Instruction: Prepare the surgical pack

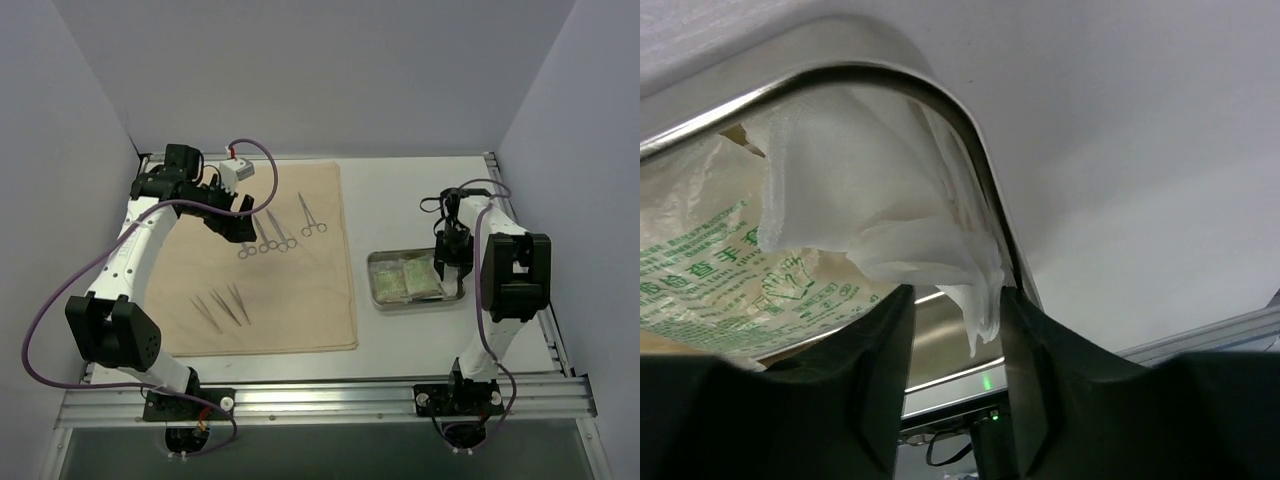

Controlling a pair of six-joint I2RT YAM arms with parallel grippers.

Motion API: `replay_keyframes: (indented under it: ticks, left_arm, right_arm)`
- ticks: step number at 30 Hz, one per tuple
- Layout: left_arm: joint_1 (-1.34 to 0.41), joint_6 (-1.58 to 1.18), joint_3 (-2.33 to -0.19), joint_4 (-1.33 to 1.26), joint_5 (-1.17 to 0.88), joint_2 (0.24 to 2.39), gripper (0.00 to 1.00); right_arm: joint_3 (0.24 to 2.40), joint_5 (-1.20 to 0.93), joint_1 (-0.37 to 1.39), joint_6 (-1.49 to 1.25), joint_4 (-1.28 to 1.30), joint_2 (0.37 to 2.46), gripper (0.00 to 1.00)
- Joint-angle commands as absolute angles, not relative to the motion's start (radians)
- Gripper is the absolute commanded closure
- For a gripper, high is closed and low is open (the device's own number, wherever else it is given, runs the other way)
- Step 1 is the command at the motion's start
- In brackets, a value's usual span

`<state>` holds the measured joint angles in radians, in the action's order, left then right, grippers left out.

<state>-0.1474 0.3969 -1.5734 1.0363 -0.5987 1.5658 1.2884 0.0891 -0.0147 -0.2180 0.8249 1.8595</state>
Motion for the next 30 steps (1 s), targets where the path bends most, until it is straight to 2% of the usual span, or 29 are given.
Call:
replay_keyframes:
  ticks: [1,4,10,12,13,17,30]
  left_arm:
    - [-0.14,0.413,-1.606,1.039,-0.621,1.559,0.06]
    - [-0.14,0.413,-1.608,1.04,-0.624,1.557,0.06]
    - [-0.137,0.419,-1.608,1.049,-0.627,1.551,0.06]
    - [-0.137,0.42,-1.608,1.049,-0.627,1.549,0.06]
    - [-0.135,0.422,-1.605,1.049,-0.627,1.549,0.06]
    - [-0.137,0.422,-1.606,1.051,-0.629,1.548,0.06]
    - [-0.121,0.428,-1.611,1.066,-0.624,1.545,0.06]
  right_arm:
    - [1.368,0.189,0.029,-0.248,0.908,1.842,0.6]
    - [1.448,0.253,0.07,-0.268,0.969,1.848,0.55]
    - [1.542,0.35,0.136,-0.321,1.077,1.858,0.53]
    - [1.539,0.345,0.146,-0.325,1.08,1.856,0.58]
    - [1.517,0.338,0.147,-0.325,1.075,1.852,0.71]
    - [1.427,0.312,0.123,-0.325,1.057,1.873,0.99]
    - [1.364,0.347,0.098,-0.322,0.922,2.037,1.0]
